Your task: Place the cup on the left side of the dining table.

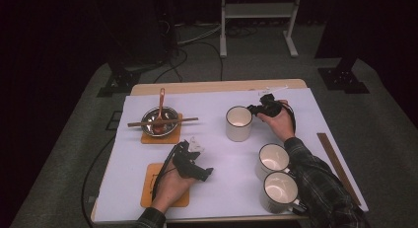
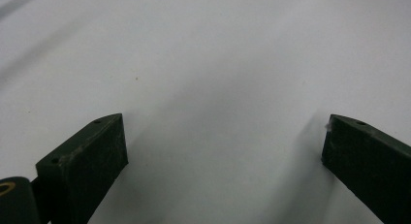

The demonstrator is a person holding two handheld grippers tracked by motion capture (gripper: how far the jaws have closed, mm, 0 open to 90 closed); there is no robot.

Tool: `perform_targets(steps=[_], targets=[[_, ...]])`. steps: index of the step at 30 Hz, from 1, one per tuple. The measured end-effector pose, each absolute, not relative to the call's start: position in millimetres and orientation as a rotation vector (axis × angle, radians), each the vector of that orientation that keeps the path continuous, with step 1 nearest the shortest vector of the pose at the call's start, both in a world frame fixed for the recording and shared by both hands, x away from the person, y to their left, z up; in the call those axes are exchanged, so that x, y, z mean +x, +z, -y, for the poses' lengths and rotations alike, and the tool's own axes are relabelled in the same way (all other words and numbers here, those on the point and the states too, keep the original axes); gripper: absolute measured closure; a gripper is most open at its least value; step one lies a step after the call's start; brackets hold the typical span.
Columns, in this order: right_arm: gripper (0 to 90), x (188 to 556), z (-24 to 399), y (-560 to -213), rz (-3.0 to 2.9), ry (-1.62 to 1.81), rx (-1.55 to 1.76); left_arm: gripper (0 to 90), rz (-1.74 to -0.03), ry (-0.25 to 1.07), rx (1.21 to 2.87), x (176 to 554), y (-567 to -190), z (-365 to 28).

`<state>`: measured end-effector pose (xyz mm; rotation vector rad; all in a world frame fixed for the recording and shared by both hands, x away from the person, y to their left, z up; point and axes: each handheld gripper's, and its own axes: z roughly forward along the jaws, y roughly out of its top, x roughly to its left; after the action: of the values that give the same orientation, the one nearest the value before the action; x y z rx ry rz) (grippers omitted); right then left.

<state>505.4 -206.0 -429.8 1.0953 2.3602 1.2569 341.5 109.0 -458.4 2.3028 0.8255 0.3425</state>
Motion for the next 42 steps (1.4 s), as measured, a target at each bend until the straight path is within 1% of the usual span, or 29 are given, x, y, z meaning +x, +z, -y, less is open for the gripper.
perform_targets(steps=[6,11,21,26,36,40,42], targets=[[83.3,505,206,-431,-2.368,1.235,1.062,1.3,-0.826,0.343,2.303,341,-458,-109],[75.3,501,209,-428,-2.377,1.223,1.026,1.3,-0.825,0.343,2.303,341,-458,-109],[64.2,482,242,-425,-2.352,1.241,1.041,1.3,-0.825,0.343,2.303,341,-458,-109],[53.2,470,263,-423,-2.327,1.25,1.07,1.3,-0.825,0.344,2.304,341,-458,-109],[30.3,456,298,-437,-2.302,1.169,1.162,1.2,-0.829,0.343,2.308,341,-458,-109],[24.5,452,311,-446,-2.306,1.145,1.207,1.2,-0.829,0.345,2.308,341,-458,-109],[23.5,451,314,-449,-2.31,1.102,1.214,1.1,-0.829,0.344,2.307,341,-458,-108]])
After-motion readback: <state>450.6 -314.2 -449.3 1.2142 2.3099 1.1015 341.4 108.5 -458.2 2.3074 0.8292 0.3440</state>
